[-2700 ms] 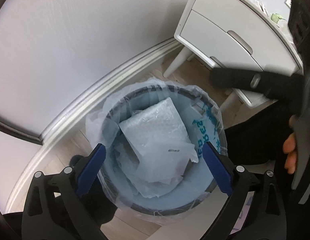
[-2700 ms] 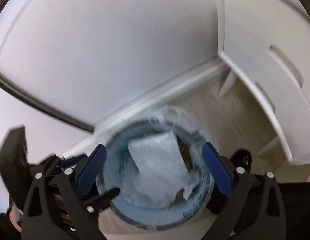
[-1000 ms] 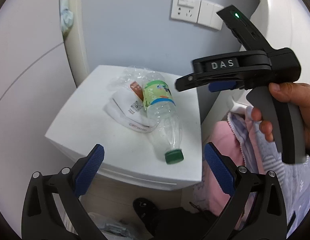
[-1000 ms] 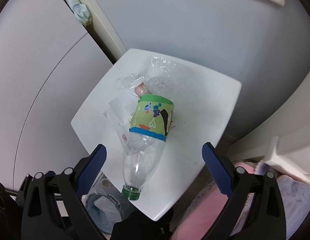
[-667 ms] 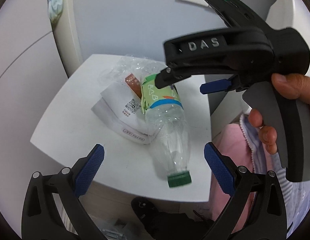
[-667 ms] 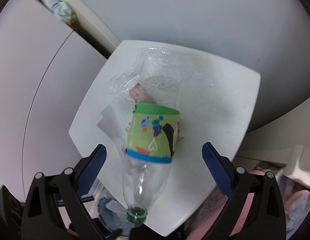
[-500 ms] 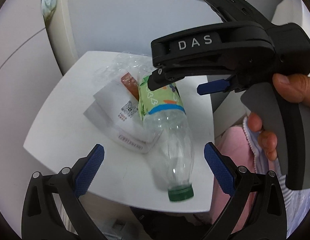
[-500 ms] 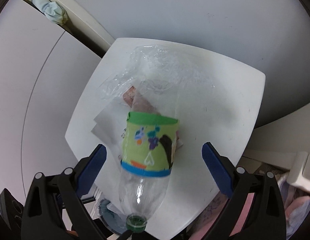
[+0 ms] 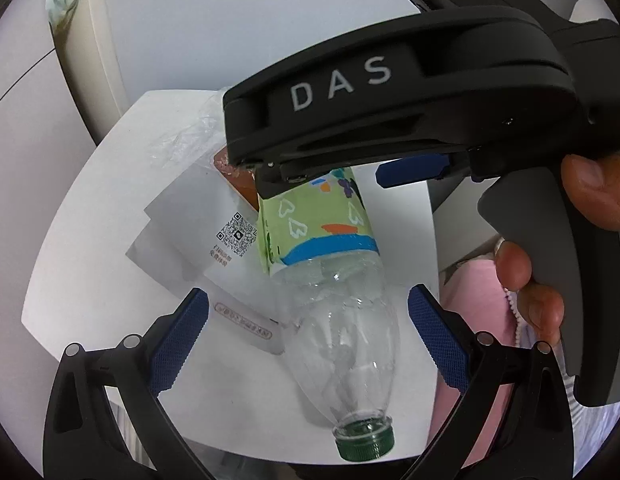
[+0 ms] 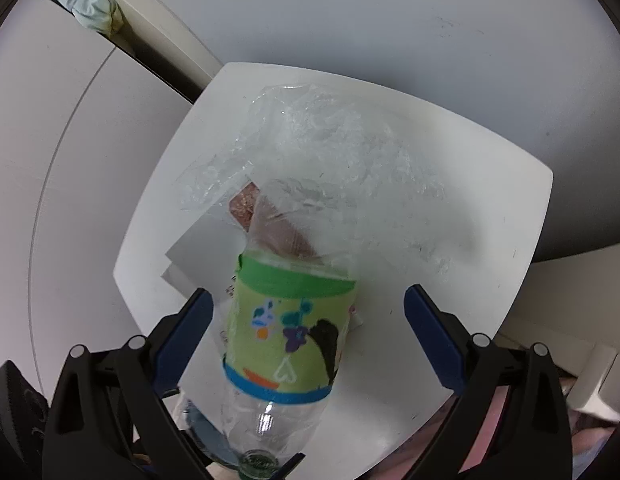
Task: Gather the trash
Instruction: 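Close the right tool around the green-labelled plastic bottle, then lift the bottle off the cabinet top with the right tool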
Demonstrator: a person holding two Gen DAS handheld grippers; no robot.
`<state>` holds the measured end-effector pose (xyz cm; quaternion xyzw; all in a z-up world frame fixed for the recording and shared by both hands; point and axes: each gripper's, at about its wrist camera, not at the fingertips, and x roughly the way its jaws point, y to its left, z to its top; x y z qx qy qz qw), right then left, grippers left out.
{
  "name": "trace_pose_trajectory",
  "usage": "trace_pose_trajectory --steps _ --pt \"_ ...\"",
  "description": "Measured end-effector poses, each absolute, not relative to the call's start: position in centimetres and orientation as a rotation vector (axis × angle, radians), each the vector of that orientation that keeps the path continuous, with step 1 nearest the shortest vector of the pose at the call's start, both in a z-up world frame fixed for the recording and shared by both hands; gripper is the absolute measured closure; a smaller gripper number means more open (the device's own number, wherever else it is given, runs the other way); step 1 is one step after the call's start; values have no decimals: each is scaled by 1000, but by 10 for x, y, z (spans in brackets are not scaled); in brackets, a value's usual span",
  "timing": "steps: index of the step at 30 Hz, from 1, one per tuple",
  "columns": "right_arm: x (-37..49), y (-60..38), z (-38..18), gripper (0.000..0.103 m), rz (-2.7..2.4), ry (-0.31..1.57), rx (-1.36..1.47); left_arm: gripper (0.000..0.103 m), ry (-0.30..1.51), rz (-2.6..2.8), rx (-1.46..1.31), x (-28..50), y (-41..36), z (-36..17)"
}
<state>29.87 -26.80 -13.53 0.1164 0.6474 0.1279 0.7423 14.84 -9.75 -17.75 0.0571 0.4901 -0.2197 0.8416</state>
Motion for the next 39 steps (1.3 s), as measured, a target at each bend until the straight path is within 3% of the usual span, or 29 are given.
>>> trace_pose_trajectory --steps 8,12,13,15,17,28,39 --pt "307 -264 -145 10 300 1442 237 8 1039 -482 138 161 -104 -188" --pt "308 -260 -150 10 318 1451 236 26 1026 -487 126 162 -108 -188" --pt "308 -259 -151 13 322 1452 233 29 1029 -492 127 163 -109 -189" --pt "309 -259 -153 30 347 1458 256 33 1038 -505 123 165 -111 -191" --pt "308 -259 -153 32 348 1454 258 37 1042 -515 116 167 -112 -193" --pt "302 -265 -143 34 364 1423 295 39 1002 -524 97 156 -106 -185" --pt "277 -256 -86 34 393 1334 275 39 920 -508 116 124 -93 -145"
